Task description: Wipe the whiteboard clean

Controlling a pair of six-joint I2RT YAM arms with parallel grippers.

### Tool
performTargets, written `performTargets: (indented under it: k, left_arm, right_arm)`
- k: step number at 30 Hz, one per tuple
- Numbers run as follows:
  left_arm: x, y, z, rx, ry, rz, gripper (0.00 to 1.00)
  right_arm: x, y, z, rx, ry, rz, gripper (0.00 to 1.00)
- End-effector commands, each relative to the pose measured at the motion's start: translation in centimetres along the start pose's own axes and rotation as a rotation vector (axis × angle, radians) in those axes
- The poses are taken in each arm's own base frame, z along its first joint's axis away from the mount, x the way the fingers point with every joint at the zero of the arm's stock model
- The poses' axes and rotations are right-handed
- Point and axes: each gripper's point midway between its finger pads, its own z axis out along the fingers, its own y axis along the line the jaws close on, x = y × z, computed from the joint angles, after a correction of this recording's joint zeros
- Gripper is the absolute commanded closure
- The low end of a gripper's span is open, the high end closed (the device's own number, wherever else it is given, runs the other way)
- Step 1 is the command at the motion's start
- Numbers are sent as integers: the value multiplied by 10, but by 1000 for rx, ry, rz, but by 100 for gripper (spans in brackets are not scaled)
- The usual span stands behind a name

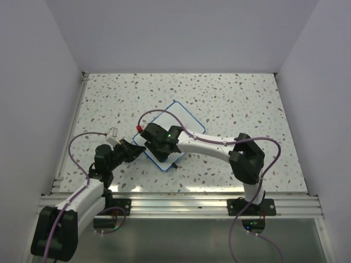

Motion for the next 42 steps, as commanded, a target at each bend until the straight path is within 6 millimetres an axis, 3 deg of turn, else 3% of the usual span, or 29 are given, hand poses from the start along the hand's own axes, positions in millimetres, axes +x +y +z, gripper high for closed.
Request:
performTargets:
  k: [1,6,13,18,20,21,22,25,33,39,42]
  left_arm:
    - [55,55,-17,-139,129,32,100]
    - [54,54,-16,-135,130,34,100]
    - [54,51,-17,-120,126,42,100]
    - [55,51,-17,-114,130,44,100]
    - [57,51,-17,-114,136,43,100]
    - [56,50,-17,-113,133,44,100]
    - [56,51,-17,-115,133,42,100]
    - [56,51,-17,-118,131,43,100]
    - [55,52,-16,-129,129,36,100]
    - [51,48,-15,-116,127,43,100]
    - [45,42,-14,-107,116,55,87]
  right_arm:
    - [21,-9,-13,28,23,-10,100]
    - [8,-1,-11,-1,-6,-9,100]
    - [-3,13,7,-39,4,3,100]
    - [-29,11,9,-4,-39,1,100]
    - [-49,10,3,-7,-71,8,100]
    - [-50,9,9,0,-61,0,100]
    - [-66,5,6,0,-90,12,100]
    - [-78,-16,11,28,-83,37,100]
    - [-95,-75,-10,56,-135,137,100]
    - [-94,-88,-37,65,-187,150,100]
    - [-88,-92,-49,70,-208,156,100]
